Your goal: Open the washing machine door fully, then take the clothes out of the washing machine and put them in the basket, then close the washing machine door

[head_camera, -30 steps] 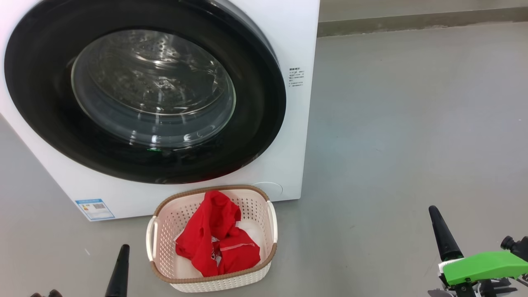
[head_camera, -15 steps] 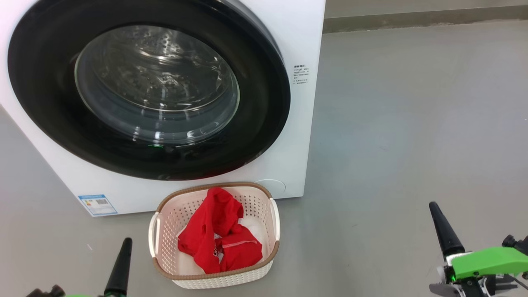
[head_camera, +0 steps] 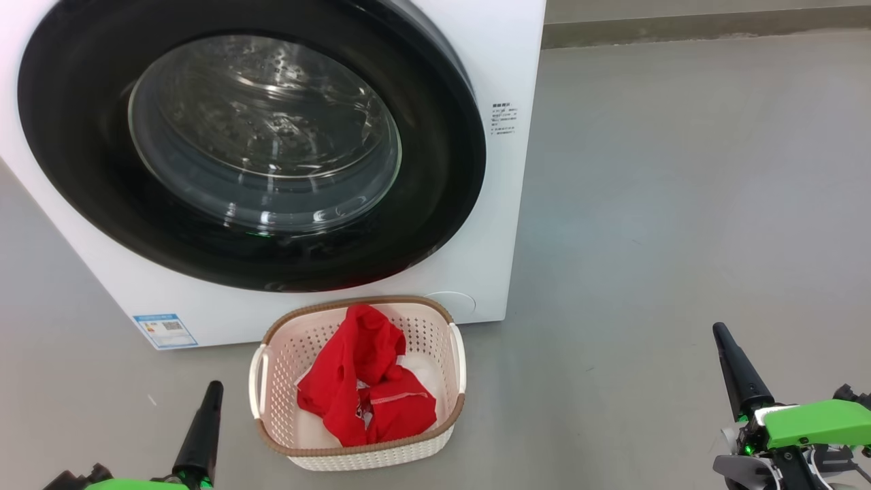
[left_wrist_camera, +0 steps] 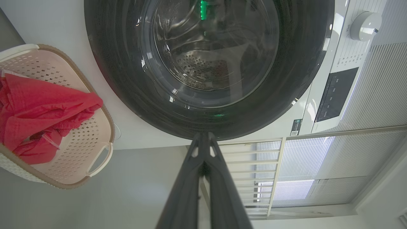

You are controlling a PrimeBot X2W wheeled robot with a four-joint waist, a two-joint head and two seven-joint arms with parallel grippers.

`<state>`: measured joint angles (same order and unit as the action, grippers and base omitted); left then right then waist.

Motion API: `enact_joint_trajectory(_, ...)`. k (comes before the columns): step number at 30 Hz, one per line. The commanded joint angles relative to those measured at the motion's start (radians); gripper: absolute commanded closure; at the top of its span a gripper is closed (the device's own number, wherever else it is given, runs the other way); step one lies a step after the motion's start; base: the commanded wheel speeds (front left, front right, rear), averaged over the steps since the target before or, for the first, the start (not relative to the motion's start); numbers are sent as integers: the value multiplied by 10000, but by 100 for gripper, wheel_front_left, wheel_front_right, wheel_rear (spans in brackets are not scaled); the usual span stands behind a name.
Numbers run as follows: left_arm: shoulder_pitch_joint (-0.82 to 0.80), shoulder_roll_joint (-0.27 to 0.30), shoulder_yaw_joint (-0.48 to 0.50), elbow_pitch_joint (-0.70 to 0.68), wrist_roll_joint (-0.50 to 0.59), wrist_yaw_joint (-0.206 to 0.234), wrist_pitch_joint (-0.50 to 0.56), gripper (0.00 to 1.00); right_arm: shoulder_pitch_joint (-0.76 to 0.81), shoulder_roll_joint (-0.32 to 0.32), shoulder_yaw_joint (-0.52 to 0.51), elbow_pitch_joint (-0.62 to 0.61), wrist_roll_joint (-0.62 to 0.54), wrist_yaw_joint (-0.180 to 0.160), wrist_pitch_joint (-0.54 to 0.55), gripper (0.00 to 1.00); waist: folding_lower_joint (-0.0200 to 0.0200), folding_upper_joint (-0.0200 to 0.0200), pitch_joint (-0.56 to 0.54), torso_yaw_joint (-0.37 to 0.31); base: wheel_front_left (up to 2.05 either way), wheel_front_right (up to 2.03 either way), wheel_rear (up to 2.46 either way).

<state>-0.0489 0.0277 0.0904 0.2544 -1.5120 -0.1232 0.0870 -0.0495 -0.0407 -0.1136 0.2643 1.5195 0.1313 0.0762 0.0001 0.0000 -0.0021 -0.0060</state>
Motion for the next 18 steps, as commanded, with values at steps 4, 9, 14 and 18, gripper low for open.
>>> enact_joint_trajectory(4,-537,221,239,-126,-635,-71,183,100,-532,-185,144,-216,666,-5,182,100,-1,0,32,36,0,0,0)
enact_joint_trajectory(9,-592,225,237,-89,-963,-75,265,100,-572,-187,120,-202,992,-6,272,100,-1,0,52,60,0,0,0)
enact_joint_trajectory(14,-592,225,237,-89,-963,-75,265,100,-573,-181,111,-202,984,-6,279,100,-1,0,52,60,0,0,0)
enact_joint_trajectory(18,-592,225,236,-89,-964,-75,265,100,-574,-176,105,-201,979,-6,284,100,-1,0,52,60,0,0,0)
